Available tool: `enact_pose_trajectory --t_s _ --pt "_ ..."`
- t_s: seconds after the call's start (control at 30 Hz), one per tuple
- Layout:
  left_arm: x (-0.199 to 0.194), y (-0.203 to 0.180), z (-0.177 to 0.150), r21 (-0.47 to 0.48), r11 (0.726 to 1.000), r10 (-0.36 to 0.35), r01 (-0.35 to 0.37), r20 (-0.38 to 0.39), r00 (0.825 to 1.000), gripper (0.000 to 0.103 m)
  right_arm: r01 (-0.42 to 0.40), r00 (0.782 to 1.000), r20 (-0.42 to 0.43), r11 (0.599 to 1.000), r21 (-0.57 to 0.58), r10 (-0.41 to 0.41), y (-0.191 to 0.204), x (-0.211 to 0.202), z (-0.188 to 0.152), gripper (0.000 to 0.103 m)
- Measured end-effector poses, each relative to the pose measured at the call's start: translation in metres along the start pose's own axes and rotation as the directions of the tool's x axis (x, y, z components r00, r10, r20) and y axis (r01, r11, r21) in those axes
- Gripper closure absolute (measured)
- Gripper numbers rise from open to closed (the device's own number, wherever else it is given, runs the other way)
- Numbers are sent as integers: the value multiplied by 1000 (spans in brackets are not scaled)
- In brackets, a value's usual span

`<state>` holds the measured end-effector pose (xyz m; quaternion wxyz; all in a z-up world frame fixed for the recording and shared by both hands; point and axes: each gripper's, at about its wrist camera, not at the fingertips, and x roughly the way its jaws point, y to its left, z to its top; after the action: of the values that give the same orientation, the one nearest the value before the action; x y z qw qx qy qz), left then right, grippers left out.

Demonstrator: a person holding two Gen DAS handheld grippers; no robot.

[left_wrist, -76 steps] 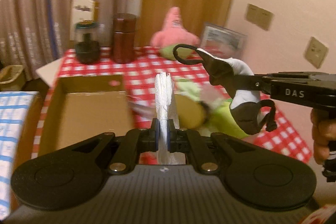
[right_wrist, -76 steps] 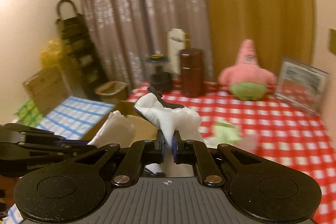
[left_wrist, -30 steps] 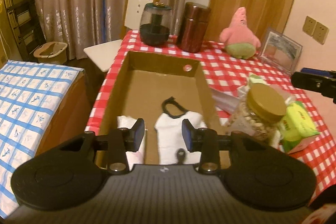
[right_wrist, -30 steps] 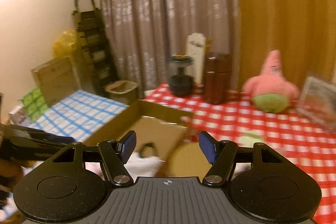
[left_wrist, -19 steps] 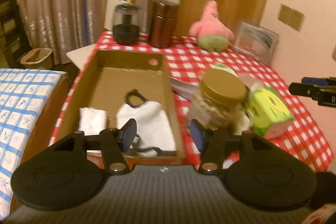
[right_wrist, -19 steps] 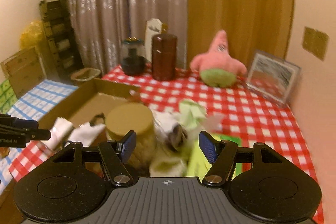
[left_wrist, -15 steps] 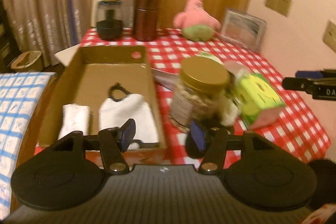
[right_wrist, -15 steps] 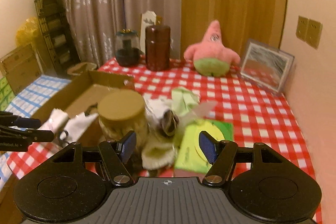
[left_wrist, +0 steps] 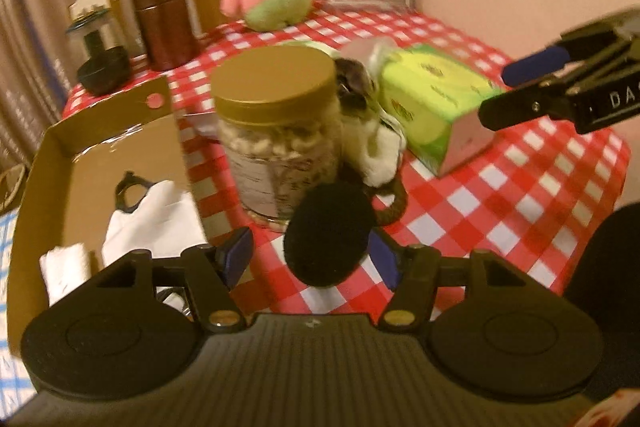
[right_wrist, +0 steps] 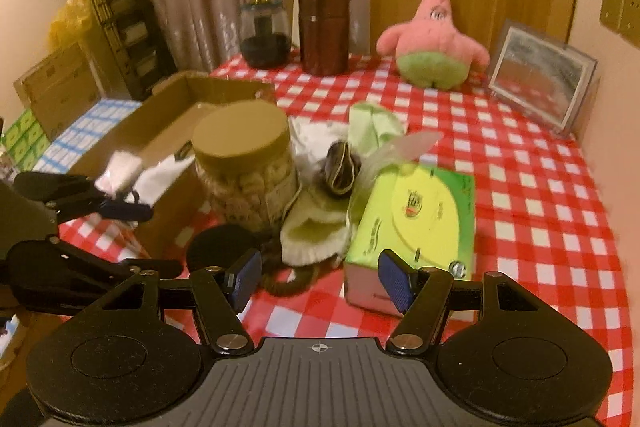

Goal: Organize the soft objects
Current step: 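Grasp the black round sponge with the left gripper while the right gripper approaches the hair tie, then grasp the brown hair tie with the right gripper while the left gripper holds the sponge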

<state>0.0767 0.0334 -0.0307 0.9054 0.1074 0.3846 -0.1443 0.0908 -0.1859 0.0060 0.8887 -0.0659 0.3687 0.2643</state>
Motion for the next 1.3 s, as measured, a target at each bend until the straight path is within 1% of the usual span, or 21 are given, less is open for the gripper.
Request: enact_pose_trajectory --t_s 0.13,0.27,0.37,0.5,0.6,0.63,0.67,0.7,0.87,0.97,1.0,1.03,1.13,1.2,1.23,1.3 --pt "21 -8 -3 76 997 -7 9 -24 1000 43 -26 998 -56 1000 1 26 -2 14 -3 37" --pt "41 -9 -3 109 994 -3 9 -54 999 43 -33 995 -95 999 -5 33 0 26 -6 37" --pt "51 -9 -3 130 991 -1 10 -67 998 43 -33 993 -109 999 -5 32 1 32 -7 37" --pt "66 -8 -2 154 988 4 13 -108 994 43 -40 991 -129 999 -10 39 1 39 -6 37" --pt "73 -9 -3 172 985 -10 32 -125 992 45 -50 988 -147 998 -23 46 2 45 -6 37" --pt "73 -9 -3 172 984 -17 39 -124 992 49 -55 987 -153 998 -27 50 2 47 -6 37" --pt "73 -9 -3 172 984 -21 42 -124 992 50 -60 986 -160 998 -29 55 2 49 -6 37" --pt "72 -9 -4 171 984 -23 44 -124 992 53 -68 984 -165 997 -32 61 2 50 -6 37" --pt "66 -8 -6 144 989 -16 32 -110 994 65 -109 976 -200 991 -80 92 8 57 -7 37" --pt "60 -4 -5 111 993 -19 31 -103 994 77 -136 970 -217 984 -115 109 12 60 -7 37" --pt "58 -3 -5 103 994 -19 30 -100 995 84 -145 968 -223 981 -126 114 13 61 -7 37" --pt "56 -2 -5 96 995 -18 27 -94 995 87 -154 966 -229 978 -140 120 15 62 -7 37" --pt "47 5 -4 60 998 -28 33 -88 996 91 -182 960 -244 968 -172 137 19 68 -6 38" --pt "40 8 -4 32 999 -24 27 -82 996 92 -198 955 -257 961 -194 145 22 73 -6 38" --pt "37 11 -5 22 1000 -14 16 -80 997 92 -206 953 -265 957 -205 149 23 76 -5 39" --pt "30 16 -6 0 1000 0 0 -73 997 92 -221 948 -280 949 -227 154 26 83 -4 45"
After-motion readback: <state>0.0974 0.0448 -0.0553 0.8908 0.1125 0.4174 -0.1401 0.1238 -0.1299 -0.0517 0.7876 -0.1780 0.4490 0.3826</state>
